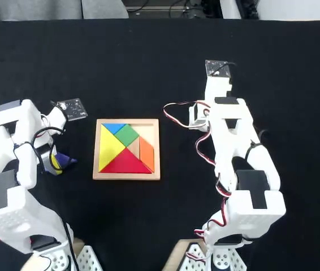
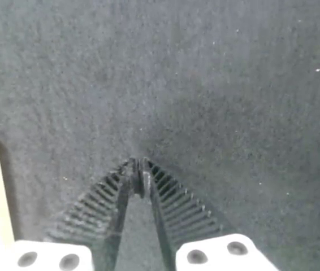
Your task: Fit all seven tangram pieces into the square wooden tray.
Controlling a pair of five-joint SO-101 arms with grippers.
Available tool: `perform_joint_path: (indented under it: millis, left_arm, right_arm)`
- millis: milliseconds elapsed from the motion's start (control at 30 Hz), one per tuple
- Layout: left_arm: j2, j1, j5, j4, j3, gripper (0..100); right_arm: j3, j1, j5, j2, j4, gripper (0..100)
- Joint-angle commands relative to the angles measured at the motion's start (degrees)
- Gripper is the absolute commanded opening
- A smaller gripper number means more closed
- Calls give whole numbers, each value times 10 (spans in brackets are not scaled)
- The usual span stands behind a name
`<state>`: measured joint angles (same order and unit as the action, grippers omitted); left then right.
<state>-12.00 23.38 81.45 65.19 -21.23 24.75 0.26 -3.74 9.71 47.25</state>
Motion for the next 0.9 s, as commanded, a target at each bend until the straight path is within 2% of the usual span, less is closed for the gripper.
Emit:
perform_joint_path:
  millis: [0, 233, 533, 633, 867]
  left_arm:
    - [3, 10, 24, -29, 12, 289]
    - [3, -20, 22, -57, -21, 286]
    - [3, -22, 25, -61, -28, 284]
    - [3, -18, 51, -56, -28, 280]
    - [3, -16, 61, -55, -29, 161]
  right_arm:
    - [-29, 5, -4, -33, -1, 11]
    - [-29, 4, -4, -33, -1, 11]
    - [-29, 4, -4, -33, -1, 11]
    - [-29, 4, -4, -33, -1, 11]
    - [-29, 4, -4, -33, -1, 11]
